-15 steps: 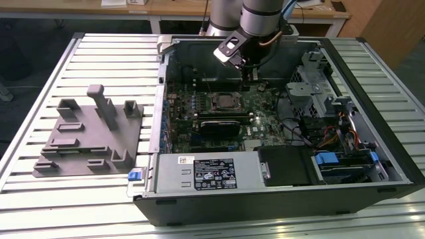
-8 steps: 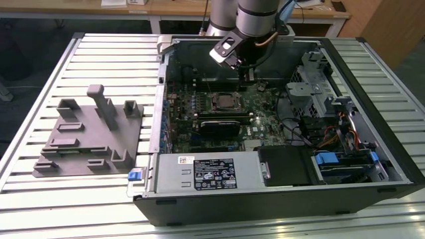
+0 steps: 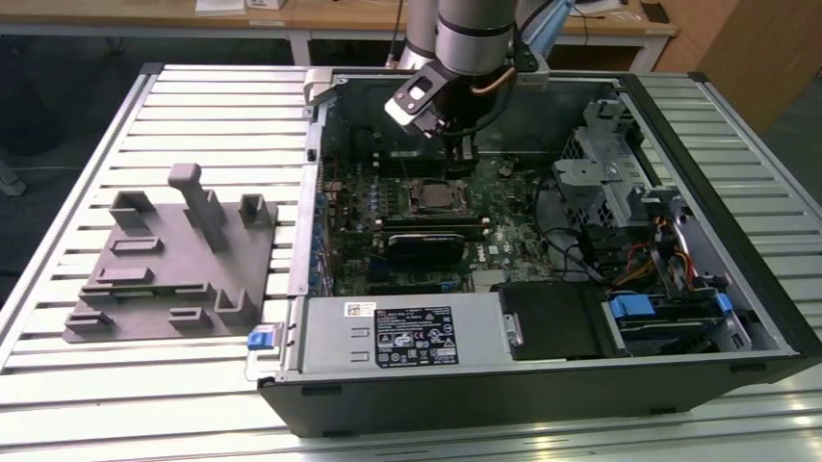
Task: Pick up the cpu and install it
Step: 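Close the cpu cover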
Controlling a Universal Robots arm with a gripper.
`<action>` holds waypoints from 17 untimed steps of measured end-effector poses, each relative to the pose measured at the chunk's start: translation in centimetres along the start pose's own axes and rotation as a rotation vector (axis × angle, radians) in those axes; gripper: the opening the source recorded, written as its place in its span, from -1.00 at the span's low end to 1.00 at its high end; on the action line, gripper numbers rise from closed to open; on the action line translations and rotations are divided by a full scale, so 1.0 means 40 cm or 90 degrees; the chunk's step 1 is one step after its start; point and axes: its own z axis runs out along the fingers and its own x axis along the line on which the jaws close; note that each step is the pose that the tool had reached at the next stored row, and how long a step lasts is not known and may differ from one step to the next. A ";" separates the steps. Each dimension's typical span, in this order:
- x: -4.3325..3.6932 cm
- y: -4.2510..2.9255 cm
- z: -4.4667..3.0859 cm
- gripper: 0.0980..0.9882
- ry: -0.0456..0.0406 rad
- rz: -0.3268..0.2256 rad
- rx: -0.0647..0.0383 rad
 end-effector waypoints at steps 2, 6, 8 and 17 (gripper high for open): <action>0.000 -0.007 0.001 -0.98 0.0000 0.000 0.000; 0.000 -0.016 0.003 -0.98 0.0000 0.000 0.000; 0.000 -0.018 0.004 -0.98 0.0000 0.000 0.000; 0.000 -0.030 0.005 -0.98 0.0000 0.000 0.000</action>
